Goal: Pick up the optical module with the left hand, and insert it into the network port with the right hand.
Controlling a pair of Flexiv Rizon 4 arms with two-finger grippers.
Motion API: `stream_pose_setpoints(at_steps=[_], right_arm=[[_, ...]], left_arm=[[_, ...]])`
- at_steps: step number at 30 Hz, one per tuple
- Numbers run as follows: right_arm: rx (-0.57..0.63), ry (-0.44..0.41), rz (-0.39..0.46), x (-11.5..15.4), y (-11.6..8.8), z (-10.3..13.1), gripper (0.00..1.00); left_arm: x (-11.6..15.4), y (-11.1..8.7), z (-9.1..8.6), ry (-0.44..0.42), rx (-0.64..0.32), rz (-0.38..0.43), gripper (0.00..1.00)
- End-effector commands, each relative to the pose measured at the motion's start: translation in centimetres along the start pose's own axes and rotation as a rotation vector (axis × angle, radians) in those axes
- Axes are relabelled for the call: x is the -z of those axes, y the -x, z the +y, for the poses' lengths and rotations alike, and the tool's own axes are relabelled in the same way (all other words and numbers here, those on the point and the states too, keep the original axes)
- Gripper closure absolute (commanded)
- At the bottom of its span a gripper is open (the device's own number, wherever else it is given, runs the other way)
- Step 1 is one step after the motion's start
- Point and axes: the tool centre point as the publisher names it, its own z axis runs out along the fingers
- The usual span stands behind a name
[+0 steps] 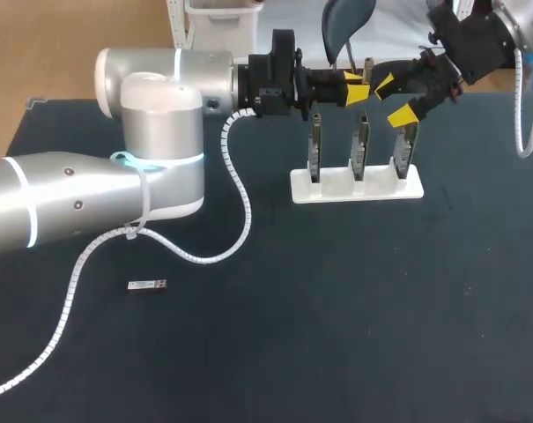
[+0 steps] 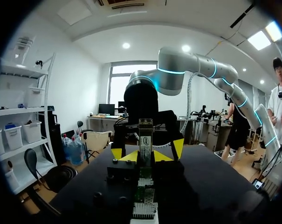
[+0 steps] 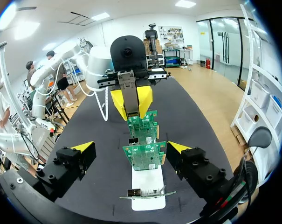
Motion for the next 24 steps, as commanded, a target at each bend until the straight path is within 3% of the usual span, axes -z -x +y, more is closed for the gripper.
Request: stream_pose_setpoints(at_steps=[1, 24], right_arm=[[0.002, -0.006, 0.0, -0.04, -0.03, 0.22, 0.0], [0.002, -0.006, 0.0, -0.04, -0.03, 0.22, 0.0]], left_arm=[[-0.09, -0.24, 0.11, 0.0, -0.001, -0.005, 1.0], [-0.81, -0.51, 0.03, -0.011, 0.002, 0.007, 1.0]])
